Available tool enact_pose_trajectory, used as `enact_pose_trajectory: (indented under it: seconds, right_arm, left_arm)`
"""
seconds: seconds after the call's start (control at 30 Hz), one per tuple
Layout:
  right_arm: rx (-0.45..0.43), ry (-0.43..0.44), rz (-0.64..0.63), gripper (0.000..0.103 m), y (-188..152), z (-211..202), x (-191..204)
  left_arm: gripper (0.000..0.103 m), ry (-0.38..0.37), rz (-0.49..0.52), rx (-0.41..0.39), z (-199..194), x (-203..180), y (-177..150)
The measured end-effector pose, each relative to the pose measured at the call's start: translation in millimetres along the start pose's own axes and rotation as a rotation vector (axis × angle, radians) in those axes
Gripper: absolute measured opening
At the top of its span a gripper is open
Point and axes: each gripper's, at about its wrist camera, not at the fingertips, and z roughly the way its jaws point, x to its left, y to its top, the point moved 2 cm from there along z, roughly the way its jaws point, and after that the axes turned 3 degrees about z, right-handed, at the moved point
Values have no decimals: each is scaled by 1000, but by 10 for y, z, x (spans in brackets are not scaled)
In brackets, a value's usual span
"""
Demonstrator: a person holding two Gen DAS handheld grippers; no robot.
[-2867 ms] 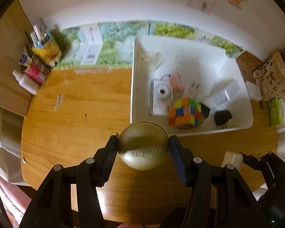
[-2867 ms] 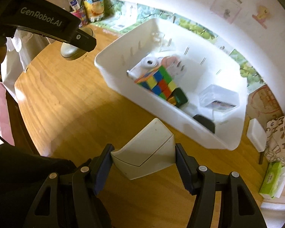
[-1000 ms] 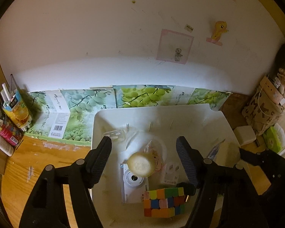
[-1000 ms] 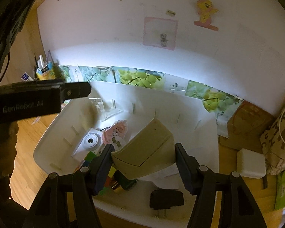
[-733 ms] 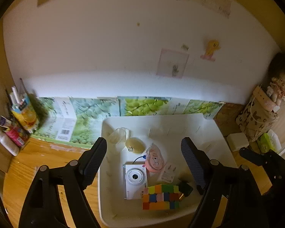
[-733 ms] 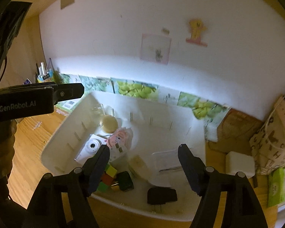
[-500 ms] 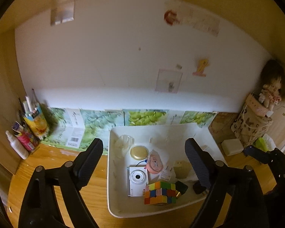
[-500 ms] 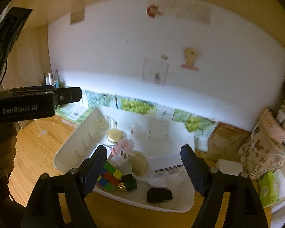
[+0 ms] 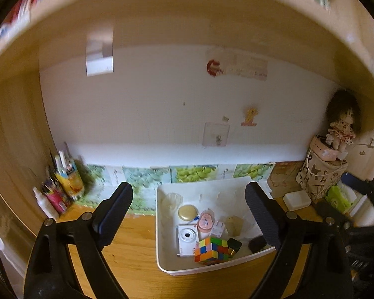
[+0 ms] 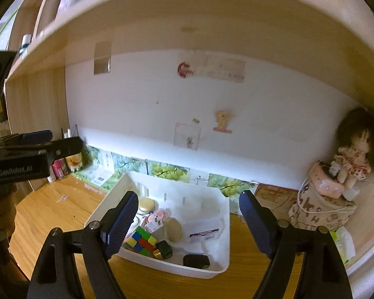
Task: Organize rigid objects
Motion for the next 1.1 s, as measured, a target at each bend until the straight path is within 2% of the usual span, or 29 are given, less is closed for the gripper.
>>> enact_pose_trajectory:
  seconds: [0.2, 0.33, 0.5, 0.6, 0.7, 0.83, 0.97, 1.1]
  right_arm:
    - [-48, 36, 28, 84, 216, -336, -151]
    - [-69, 65, 24, 84, 337, -507, -174]
    - [20, 115, 99, 84, 396, -558, -180]
    - [66, 96, 103, 84, 377, -585, -123]
    - [118, 121, 117, 84, 297, -611, -68]
    - [196, 126, 129, 84, 115, -585, -4]
    - [300, 123, 162, 84, -100, -518, 25]
    - [392, 78, 221, 84, -304, -457, -13]
  left_arm:
    - [93, 45, 42, -40, -215, -40, 151]
    - [93, 76, 35, -5, -280, -44, 221]
    - [93, 57, -37, 92, -340, 2, 171]
    - [93, 57, -64, 168, -364, 12, 62]
    - [93, 70, -83, 261, -340, -10, -103]
    - [93, 100, -91, 348, -299, -108, -310]
    - [93, 84, -89, 409, -259, -226, -456]
    - [93, 68, -93, 433, -233, -316, -513]
